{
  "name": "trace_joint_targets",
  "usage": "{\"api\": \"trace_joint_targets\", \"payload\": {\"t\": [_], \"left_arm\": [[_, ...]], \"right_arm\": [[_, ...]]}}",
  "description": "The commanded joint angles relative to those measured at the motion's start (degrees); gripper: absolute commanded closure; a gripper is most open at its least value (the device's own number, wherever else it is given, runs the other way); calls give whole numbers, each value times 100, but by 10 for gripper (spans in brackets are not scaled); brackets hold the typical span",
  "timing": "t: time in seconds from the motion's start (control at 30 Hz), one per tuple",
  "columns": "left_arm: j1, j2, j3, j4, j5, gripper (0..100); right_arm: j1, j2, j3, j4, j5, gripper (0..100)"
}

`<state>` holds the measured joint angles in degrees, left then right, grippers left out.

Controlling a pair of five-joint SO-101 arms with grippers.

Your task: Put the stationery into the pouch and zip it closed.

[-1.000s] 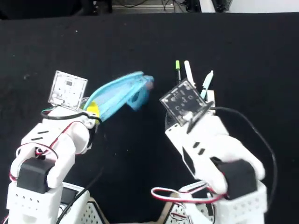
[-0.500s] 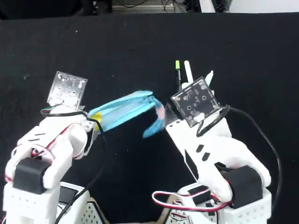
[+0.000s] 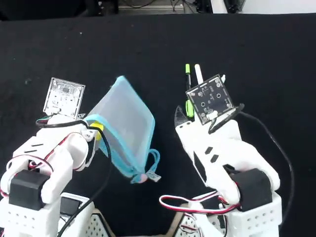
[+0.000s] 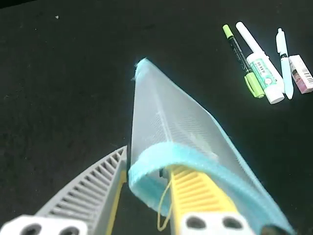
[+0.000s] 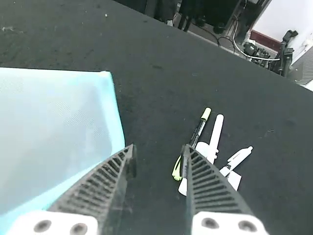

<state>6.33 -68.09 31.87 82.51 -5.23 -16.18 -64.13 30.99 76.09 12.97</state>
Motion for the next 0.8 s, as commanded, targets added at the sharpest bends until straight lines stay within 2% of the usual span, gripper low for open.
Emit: {"api": "trace_joint_targets", "payload": {"t": [0.0,0.13,0.3,0.43,0.6,0.77], "left_arm": [[-22,-9,101,-334,35,874],[-22,-9,119,-607,53,980],[-22,-9,119,-659,70,970],[-22,-9,119,-686,79,970],[-75,-9,84,-870,97,970],[-497,0,-119,-1248,1002,970]], "right_arm": [[62,13,-22,-97,-53,860],[62,13,-22,-35,-44,860],[0,13,-22,369,-62,861],[-941,4,48,554,-18,858],[-2295,4,426,211,-62,857],[-2690,4,1138,-633,-70,857]]}}
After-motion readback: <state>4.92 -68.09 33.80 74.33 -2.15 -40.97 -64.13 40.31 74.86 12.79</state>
